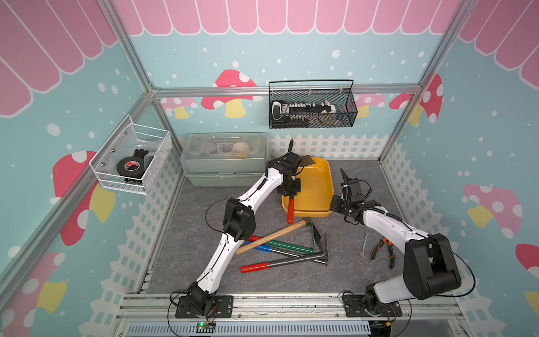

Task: Put the small hoe into the storage box
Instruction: Move the storage box to the center of the board, then place the hoe in the storage box.

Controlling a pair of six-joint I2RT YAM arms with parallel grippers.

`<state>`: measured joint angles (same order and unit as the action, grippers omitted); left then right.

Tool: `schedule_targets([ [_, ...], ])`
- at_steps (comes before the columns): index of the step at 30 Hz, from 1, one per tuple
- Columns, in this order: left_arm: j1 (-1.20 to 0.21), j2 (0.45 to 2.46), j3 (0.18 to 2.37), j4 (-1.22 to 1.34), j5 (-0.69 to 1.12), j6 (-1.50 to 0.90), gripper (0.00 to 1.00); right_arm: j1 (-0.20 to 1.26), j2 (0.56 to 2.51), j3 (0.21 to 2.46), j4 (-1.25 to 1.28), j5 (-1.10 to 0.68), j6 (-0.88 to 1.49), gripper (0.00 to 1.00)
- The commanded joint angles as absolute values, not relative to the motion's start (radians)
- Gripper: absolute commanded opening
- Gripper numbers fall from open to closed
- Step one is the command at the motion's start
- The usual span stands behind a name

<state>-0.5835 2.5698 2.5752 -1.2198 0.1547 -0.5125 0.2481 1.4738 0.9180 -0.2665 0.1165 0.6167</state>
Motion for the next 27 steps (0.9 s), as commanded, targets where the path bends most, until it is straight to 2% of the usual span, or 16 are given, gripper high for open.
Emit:
schedule_targets([
  [1,-0.563,2.569,2.618,-1.129,0.182,-0.526,0.00,0.247,1.452,0.901,-0.282,0.139,0.607,0.60],
  [18,-0.531,2.632,2.614,-1.085,0.241,-0.566,0.00,0.247,1.471,0.895,-0.275,0.137,0.598,0.61],
  [27,-0.520,2.649,2.614,-1.075,0.246,-0.583,0.04,0.247,1.477,0.892,-0.274,0.135,0.596,0.61],
])
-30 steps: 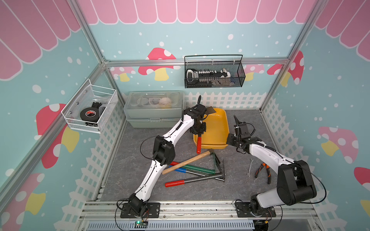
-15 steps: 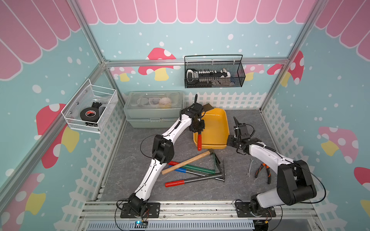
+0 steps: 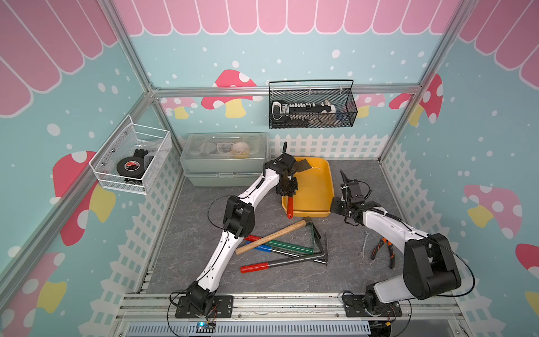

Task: Put the small hoe into the storage box
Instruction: Place the hoe in the storage box.

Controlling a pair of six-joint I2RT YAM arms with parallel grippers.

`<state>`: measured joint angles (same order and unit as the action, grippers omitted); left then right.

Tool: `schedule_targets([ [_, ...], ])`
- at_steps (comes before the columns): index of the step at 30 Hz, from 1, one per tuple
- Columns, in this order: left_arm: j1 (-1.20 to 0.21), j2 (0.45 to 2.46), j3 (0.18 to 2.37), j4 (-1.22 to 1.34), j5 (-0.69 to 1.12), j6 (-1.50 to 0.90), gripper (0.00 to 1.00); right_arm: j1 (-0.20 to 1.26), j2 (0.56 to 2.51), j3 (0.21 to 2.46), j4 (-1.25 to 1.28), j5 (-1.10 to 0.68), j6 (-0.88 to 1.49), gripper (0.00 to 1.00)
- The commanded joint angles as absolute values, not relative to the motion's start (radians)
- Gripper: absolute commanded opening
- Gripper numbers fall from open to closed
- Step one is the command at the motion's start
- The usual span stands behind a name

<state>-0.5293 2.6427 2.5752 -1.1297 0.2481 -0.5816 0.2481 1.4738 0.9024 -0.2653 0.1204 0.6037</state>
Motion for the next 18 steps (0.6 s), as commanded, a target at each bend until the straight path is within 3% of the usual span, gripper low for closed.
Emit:
schedule_targets([
  [1,-0.520,2.649,2.614,-1.075,0.248,-0.584,0.06,0.247,1.477,0.891,-0.274,0.133,0.595,0.61],
  [9,-0.519,2.651,2.602,-1.074,0.260,-0.587,0.22,0.247,1.473,0.887,-0.274,0.133,0.595,0.61],
  [18,-0.520,2.648,2.595,-1.063,0.262,-0.601,0.26,0.245,1.456,0.879,-0.273,0.129,0.597,0.61],
])
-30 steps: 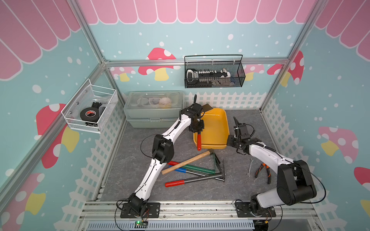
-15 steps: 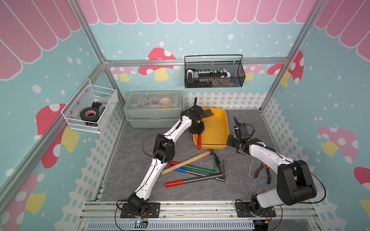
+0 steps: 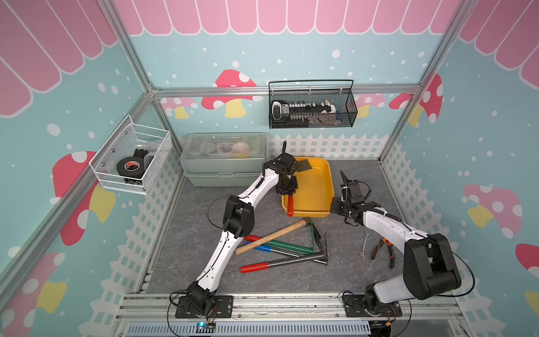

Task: Put the small hoe into the storage box
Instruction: Place the hoe in the storage box.

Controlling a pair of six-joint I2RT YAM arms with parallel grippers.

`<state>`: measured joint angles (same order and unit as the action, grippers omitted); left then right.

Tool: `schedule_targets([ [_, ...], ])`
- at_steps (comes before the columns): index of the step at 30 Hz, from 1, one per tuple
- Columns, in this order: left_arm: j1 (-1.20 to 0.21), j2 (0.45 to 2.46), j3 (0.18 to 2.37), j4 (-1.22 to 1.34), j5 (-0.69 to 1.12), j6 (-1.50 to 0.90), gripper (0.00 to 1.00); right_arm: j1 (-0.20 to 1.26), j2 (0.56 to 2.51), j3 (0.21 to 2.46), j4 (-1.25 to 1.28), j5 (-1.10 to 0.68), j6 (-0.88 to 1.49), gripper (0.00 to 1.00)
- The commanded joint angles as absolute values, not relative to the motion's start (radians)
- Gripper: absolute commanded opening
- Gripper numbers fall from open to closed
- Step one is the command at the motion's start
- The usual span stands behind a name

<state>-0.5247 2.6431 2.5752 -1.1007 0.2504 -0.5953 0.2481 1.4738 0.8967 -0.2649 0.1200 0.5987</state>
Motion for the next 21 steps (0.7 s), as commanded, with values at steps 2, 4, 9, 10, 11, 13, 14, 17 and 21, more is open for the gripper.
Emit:
schedule_targets([
  [2,-0.520,2.649,2.594,-1.058,0.263,-0.610,0.26,0.245,1.450,0.877,-0.274,0.129,0.597,0.61],
  [4,-0.519,2.651,2.594,-1.057,0.264,-0.614,0.27,0.246,1.448,0.874,-0.274,0.129,0.597,0.61],
  [9,-0.520,2.650,2.588,-1.055,0.269,-0.614,0.30,0.245,1.439,0.868,-0.275,0.136,0.594,0.62],
  [10,-0.520,2.647,2.585,-1.055,0.270,-0.610,0.32,0.245,1.436,0.868,-0.276,0.134,0.594,0.62],
  [11,-0.519,2.641,2.584,-1.055,0.270,-0.607,0.33,0.245,1.432,0.867,-0.279,0.132,0.591,0.63],
  [13,-0.519,2.626,2.574,-1.047,0.271,-0.597,0.37,0.246,1.421,0.865,-0.276,0.122,0.583,0.66],
  [14,-0.519,2.613,2.564,-1.040,0.274,-0.592,0.38,0.245,1.416,0.864,-0.277,0.115,0.577,0.68],
  [17,-0.520,2.567,2.527,-1.017,0.270,-0.569,0.41,0.245,1.391,0.856,-0.276,0.099,0.559,0.75],
  [21,-0.525,2.493,2.481,-1.009,0.238,-0.513,0.45,0.245,1.352,0.836,-0.279,0.080,0.533,0.80],
])
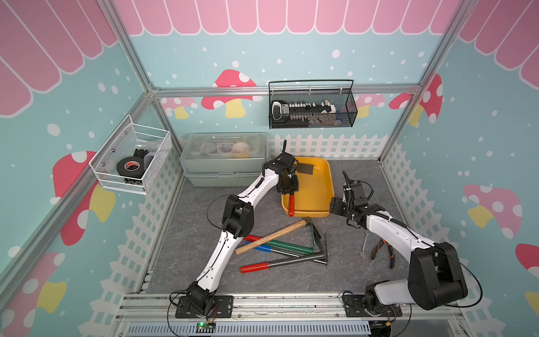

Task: Put the small hoe into the storage box
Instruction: Place the hoe in the storage box.

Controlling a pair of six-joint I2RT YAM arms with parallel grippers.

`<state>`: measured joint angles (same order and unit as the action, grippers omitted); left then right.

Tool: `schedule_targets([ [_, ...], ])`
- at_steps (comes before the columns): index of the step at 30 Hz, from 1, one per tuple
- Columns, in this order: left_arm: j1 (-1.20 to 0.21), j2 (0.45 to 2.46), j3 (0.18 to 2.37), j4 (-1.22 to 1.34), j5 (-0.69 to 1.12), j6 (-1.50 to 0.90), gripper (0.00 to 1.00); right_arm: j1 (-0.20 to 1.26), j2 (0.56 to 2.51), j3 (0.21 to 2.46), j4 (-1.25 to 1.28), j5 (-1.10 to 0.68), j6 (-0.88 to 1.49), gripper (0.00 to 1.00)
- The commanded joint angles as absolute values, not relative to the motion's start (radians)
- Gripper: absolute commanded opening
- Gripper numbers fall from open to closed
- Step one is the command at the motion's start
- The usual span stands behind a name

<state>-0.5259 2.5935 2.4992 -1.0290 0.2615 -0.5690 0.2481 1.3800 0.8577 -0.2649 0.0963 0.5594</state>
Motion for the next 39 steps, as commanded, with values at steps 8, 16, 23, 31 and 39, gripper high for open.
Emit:
schedule_targets([
  [8,-0.541,2.307,2.316,-1.011,0.152,-0.378,0.47,0.245,1.275,0.806,-0.280,0.004,0.496,0.82],
  [16,-0.591,2.108,2.096,-1.010,0.015,-0.225,0.47,0.245,1.202,0.794,-0.309,-0.064,0.484,0.86],
  [23,-0.640,1.982,1.924,-1.010,-0.072,-0.126,0.47,0.245,1.183,0.781,-0.329,-0.127,0.461,0.87],
  [31,-0.726,1.832,1.676,-0.945,-0.153,-0.002,0.46,0.245,1.154,0.772,-0.356,-0.164,0.442,0.88],
  [39,-0.774,1.763,1.481,-0.930,-0.111,0.030,0.46,0.245,1.128,0.745,-0.362,-0.211,0.442,0.88],
])
